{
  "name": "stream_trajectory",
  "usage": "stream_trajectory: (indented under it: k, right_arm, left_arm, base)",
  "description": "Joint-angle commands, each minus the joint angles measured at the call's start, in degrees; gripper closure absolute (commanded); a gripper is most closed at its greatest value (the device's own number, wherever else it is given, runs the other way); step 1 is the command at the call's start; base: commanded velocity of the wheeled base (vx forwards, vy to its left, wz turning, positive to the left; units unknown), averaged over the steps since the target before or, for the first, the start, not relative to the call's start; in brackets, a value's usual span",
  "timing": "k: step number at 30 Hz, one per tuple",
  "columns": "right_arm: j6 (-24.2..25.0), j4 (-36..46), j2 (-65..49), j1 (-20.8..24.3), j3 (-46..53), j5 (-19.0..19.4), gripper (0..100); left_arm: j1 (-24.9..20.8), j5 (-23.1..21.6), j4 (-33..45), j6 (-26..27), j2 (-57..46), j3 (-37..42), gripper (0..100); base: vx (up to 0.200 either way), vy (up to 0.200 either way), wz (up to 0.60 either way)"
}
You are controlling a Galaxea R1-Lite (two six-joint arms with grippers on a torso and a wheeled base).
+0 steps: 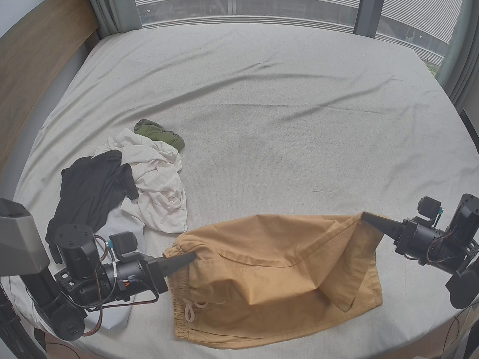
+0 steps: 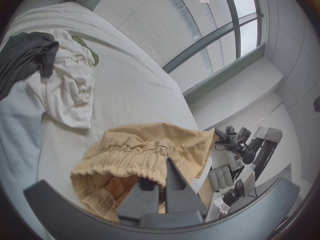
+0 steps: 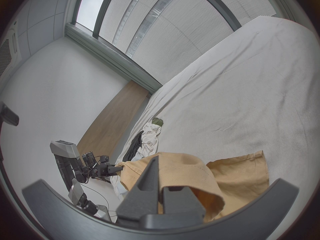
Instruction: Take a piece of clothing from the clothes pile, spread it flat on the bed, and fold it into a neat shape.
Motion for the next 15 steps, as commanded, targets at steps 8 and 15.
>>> stream_trajectory:
  k: [8,15]
  right_arm:
    - [1.16,-0.02,-1.79,-1.90,-0.37,2.05,100]
    - [1.24,-0.02,-1.79,-3.31,-0.46,2.31,100]
  left_arm:
    - [1.62,-0.12,-0.06,-0.80,-3.25,-2.21,100]
    - [2.68,-0.39,0.03,-0.89,-3.25,-3.26,100]
  base:
    - [0.000,0.000,0.00]
    - [0.000,0.000,0.00]
